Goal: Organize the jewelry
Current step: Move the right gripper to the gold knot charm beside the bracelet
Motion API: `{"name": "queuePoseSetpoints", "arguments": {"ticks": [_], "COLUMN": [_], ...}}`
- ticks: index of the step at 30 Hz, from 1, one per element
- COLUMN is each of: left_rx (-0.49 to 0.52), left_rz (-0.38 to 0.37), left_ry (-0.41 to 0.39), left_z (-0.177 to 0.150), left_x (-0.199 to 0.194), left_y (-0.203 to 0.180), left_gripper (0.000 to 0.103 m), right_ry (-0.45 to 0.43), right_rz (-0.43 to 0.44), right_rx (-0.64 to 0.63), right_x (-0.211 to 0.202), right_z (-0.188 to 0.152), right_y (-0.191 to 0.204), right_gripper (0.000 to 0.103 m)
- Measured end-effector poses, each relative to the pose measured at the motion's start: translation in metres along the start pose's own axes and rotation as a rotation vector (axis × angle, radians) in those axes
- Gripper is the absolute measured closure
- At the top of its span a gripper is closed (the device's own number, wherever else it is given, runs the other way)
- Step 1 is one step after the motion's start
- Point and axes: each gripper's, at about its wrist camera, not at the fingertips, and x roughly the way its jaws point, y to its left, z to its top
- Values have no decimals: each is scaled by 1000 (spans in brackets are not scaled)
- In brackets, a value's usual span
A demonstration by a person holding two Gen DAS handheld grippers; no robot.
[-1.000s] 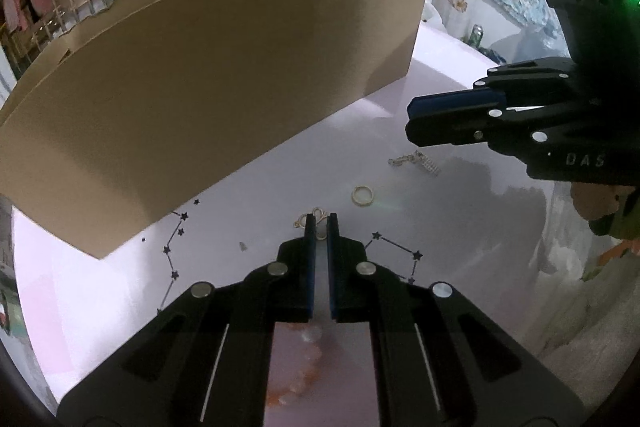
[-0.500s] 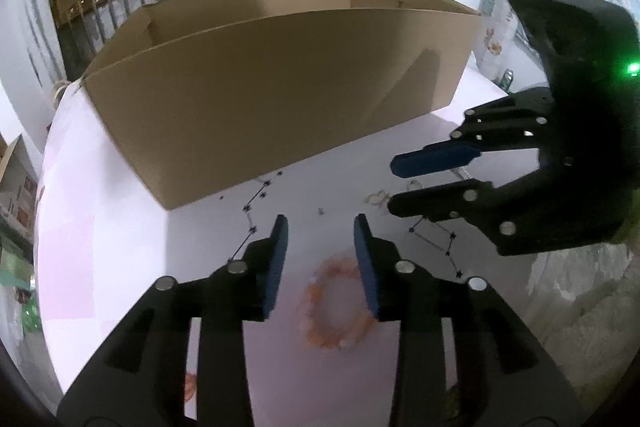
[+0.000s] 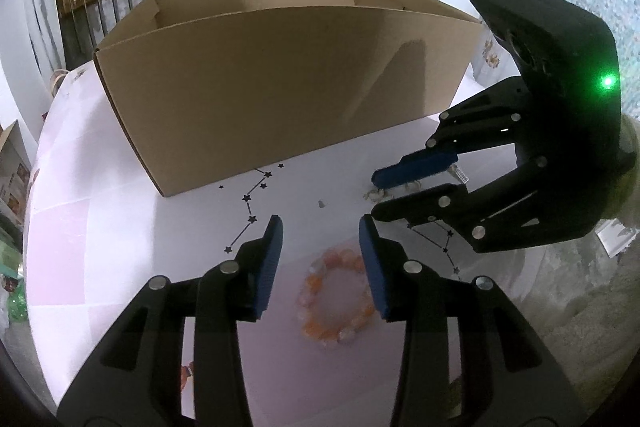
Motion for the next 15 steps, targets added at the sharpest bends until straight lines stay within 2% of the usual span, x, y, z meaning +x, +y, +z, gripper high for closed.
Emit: {"name": "queuePoseSetpoints", "arguments": {"ticks": [15], "left_rx": [-16], "left_rz": [-3], "left_ry": [-9], "left_z": [-5], "left_x": [-2], "left_y": [3], "left_gripper": [65], "right_ry": [33], "right_rz": [29], "right_rx": [28], "right_x": [3], "right_z": [6], "right_y": [-7], "right_gripper": [87]}}
